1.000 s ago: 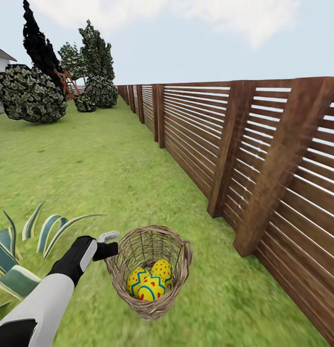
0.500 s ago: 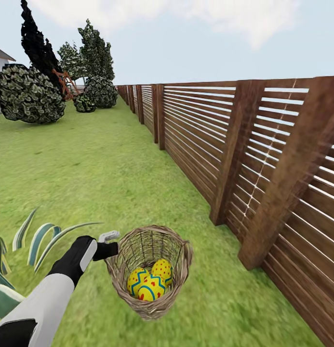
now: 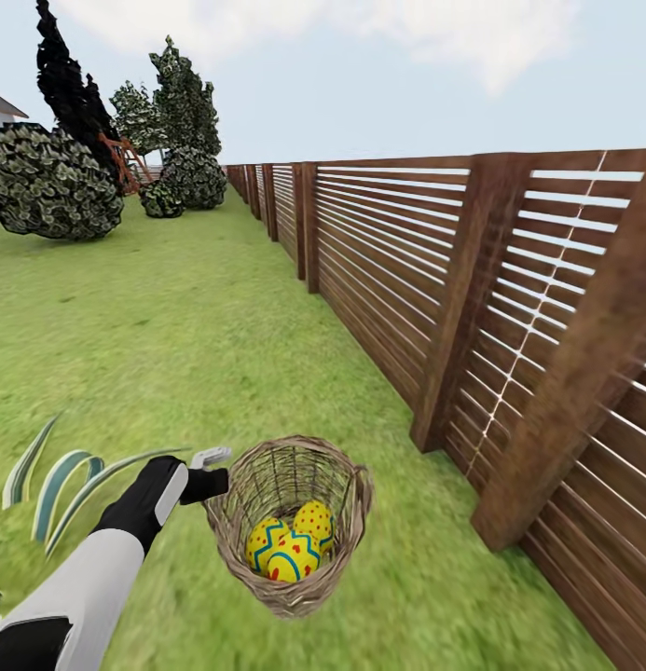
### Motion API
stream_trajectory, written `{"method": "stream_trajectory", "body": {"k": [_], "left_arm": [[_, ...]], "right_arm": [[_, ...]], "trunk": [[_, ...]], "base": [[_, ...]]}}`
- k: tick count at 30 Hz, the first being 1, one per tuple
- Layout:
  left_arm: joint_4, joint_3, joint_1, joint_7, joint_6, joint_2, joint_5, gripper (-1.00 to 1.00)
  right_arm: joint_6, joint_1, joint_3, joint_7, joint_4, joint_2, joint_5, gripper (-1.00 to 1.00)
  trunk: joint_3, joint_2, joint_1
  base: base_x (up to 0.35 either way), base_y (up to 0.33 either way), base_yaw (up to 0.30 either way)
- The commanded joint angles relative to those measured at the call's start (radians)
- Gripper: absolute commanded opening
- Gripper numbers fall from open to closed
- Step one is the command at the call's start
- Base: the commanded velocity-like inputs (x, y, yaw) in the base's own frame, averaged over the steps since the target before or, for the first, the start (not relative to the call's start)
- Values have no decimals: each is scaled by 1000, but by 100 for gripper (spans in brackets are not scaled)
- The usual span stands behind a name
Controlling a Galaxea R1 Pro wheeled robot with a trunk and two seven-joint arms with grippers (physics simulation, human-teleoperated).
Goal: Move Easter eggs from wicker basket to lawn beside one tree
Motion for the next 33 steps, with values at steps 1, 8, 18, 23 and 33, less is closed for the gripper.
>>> {"method": "stream_trajectory", "body": {"k": [1,8,18,23,33], "left_arm": [[-1,4,-1,-3,5,0,9,-100],[-1,4,-1,-3,5,0,9,-100],[-1,4,-1,-3,5,0,9,-100],[-1,4,-1,-3,5,0,9,-100],[-1,4,-1,-3,5,0,9,-100]], "right_arm": [[-3,-1,-9,3,1,0,7,100],[-3,-1,-9,3,1,0,7,100],[-3,-1,-9,3,8,0,7,100],[-3,-1,-9,3,8,0,7,100],[-3,-1,-9,3,8,0,7,100]], "trunk": [[-1,-1,1],[-1,-1,1],[-1,-1,1],[-1,-1,1],[-1,-1,1]], "base": [[324,0,0],[324,0,0],[325,0,0],[325,0,0],[324,0,0]]}}
